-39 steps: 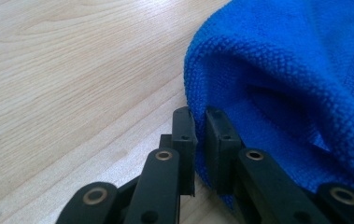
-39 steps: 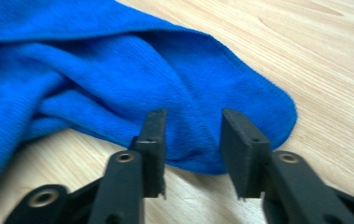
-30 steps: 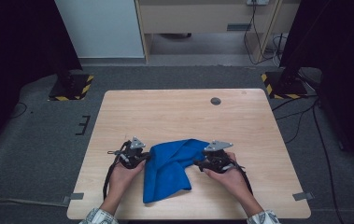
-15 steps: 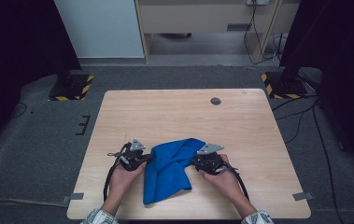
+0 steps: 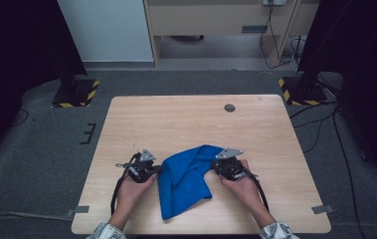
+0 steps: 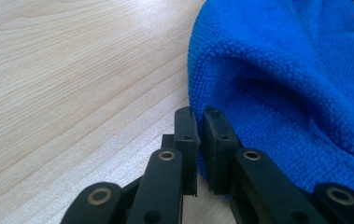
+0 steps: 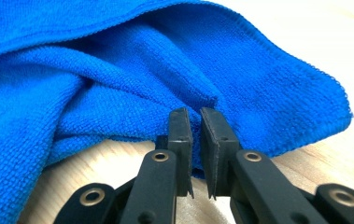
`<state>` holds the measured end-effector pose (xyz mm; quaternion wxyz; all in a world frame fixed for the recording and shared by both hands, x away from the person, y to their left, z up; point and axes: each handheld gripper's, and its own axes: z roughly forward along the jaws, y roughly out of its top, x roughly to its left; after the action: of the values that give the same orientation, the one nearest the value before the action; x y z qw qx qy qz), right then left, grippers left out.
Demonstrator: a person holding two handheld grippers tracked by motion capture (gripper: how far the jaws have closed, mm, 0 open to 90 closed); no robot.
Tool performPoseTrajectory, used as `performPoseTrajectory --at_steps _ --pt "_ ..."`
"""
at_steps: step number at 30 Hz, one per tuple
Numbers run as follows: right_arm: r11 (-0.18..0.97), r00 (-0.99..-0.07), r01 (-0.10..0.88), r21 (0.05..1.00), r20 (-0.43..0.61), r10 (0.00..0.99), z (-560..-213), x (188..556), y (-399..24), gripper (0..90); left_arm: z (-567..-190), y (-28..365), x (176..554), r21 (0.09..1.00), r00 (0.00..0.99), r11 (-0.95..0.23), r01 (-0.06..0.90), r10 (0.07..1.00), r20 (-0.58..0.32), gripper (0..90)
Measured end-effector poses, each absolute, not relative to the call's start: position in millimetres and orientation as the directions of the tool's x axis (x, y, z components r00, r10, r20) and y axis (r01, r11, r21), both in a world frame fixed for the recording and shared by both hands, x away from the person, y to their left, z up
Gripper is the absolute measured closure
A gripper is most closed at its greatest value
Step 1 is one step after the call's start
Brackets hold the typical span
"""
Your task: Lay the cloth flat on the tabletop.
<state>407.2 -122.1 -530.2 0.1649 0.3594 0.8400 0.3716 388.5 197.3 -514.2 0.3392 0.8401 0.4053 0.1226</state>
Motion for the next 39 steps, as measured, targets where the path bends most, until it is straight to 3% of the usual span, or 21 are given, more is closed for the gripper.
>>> performPoseTrajectory --at_steps 3,8,21,32,39 --pt "0.456 -0.686 0.481 0.748 -0.002 0.727 -529 406 -123 78.3 -514 198 389 0.681 0.641 -0.438 0.587 0.765 -0.061 79.5" --pt "0.437 -0.67 0.472 0.766 -0.011 0.742 -524 402 -125 69.3 -507 201 383 0.724 0.626 -0.399 0.563 0.778 -0.058 62.0" --pt "0.425 -0.649 0.491 0.761 -0.006 0.761 -521 400 -133 57.2 -489 192 355 0.776 0.687 -0.435 0.456 0.726 0.003 53.0" --pt "0.409 -0.64 0.504 0.761 0.012 0.768 -520 401 -136 53.5 -494 175 355 0.781 0.707 -0.444 0.439 0.707 0.005 27.7" --pt "0.404 -0.635 0.502 0.764 0.008 0.773 -519 401 -137 53.2 -493 164 356 0.788 0.693 -0.436 0.434 0.721 0.017 27.9"
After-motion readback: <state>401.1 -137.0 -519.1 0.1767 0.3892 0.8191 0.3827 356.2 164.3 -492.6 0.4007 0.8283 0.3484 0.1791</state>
